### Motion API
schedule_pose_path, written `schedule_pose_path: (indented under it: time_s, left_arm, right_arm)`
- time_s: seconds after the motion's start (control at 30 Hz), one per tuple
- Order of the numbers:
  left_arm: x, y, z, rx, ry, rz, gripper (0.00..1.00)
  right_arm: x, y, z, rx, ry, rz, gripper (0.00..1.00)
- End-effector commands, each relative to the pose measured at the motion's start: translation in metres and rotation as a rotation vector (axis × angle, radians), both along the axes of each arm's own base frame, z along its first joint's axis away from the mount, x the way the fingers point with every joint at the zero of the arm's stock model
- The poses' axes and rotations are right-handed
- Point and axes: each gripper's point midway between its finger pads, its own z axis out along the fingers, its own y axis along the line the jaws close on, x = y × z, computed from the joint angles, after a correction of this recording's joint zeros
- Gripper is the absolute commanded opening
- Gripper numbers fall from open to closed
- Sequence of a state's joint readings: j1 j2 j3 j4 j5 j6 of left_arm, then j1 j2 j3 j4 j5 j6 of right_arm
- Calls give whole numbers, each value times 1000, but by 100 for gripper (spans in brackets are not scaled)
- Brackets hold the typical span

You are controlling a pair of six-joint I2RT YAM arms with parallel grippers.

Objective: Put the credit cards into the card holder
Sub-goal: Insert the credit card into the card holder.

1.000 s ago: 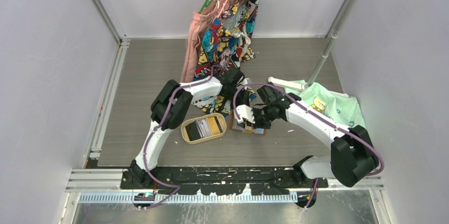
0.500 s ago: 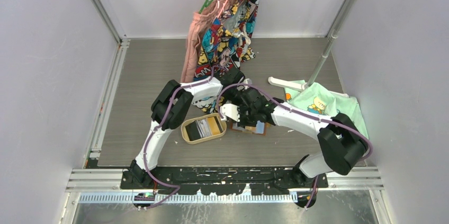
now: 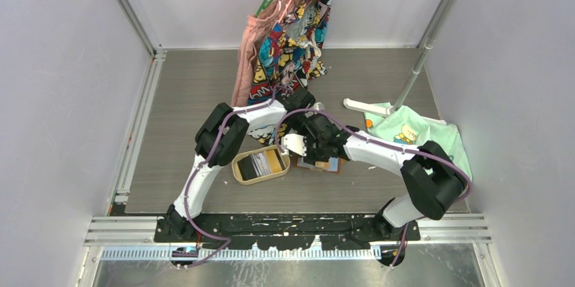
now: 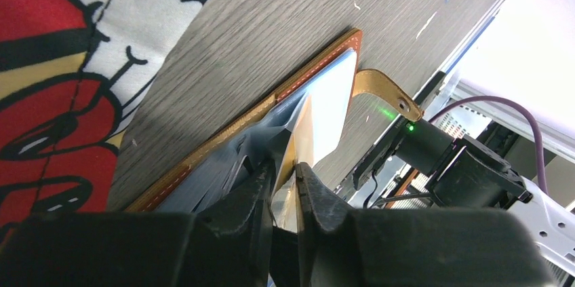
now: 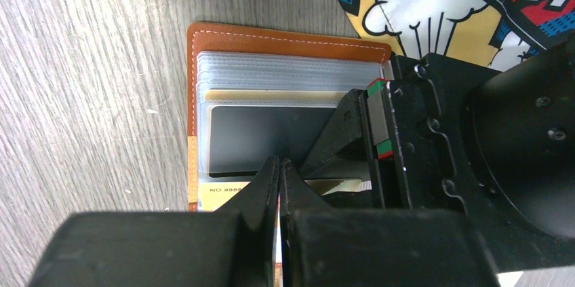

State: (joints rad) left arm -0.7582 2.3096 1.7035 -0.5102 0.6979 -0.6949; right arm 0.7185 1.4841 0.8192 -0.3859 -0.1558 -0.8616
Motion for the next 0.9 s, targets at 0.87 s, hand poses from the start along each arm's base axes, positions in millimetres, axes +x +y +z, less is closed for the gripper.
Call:
schedule_pose_path:
  time_s: [0.87]
  left_arm:
    - [3,18,-11,69,-31,20,33]
  right_arm:
    - [13,-40,4,-97,12,-103,4]
